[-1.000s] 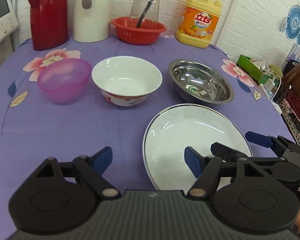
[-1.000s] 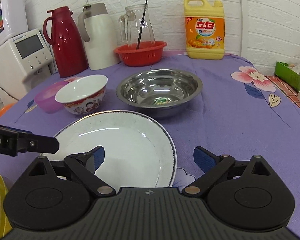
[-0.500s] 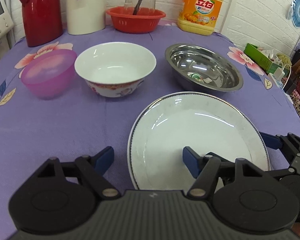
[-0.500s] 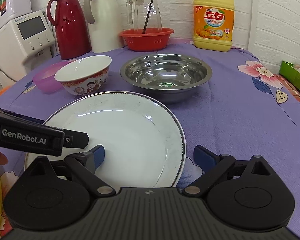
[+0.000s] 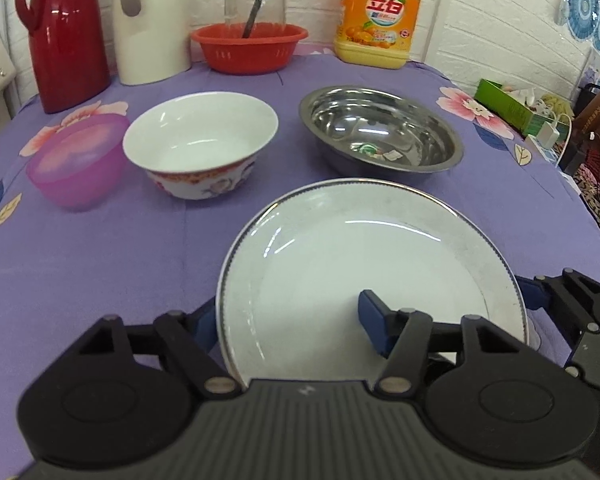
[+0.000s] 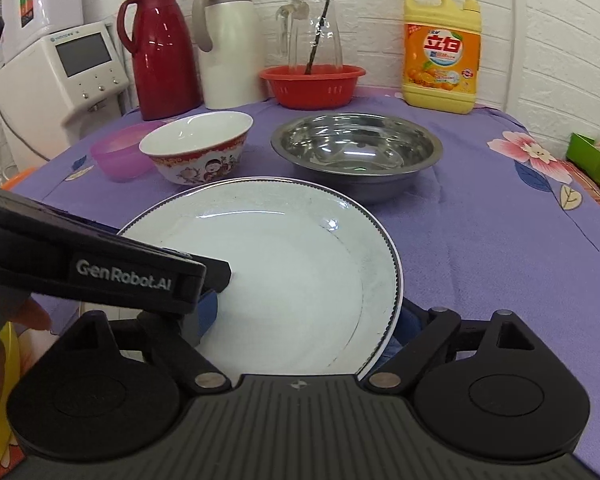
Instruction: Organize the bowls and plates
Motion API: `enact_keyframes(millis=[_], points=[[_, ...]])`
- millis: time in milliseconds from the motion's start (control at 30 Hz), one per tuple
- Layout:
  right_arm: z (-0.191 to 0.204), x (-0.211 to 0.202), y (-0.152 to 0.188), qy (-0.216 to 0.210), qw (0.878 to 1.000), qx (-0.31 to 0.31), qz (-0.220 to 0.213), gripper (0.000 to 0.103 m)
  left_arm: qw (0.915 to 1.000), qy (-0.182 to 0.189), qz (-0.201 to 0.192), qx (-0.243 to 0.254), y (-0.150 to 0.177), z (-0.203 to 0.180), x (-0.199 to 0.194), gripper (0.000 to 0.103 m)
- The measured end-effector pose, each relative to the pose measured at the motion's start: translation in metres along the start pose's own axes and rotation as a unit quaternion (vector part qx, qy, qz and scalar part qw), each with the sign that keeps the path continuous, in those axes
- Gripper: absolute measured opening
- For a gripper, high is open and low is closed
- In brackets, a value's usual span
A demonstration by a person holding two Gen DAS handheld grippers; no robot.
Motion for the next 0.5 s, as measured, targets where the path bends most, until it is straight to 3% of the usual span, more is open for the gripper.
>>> enact_keyframes(millis=[100,300,500], points=[[-0.003,-0.007,-0.001,-0.001,1.000,0.020,0.005,0.103,0.9999,0.009,0.005,-0.006,-0.002,-0.003,-0.007,0.058],[0.010,-0.053,-0.003,0.005,0.999,0.023,-0.040,0.103,0.9986,0.004,-0.047,0.024,-0.006,-0.013,-0.053,0.058],[0.037,-0.088,-0.004,-0.006,0.998,0.017,-0.067,0.103,0.9968,0.011,-0.078,0.008,0.014,0.007,-0.105,0.059]])
Point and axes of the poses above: each gripper's, at about its wrist camera, not at the fingertips, and x roughly the way its jaws point, z to its left, y to its underside, the point moved 4 cm from there along x, roughly the way its jaws point, and after that the axes turned 4 degrees about y, right-handed, at the moved point
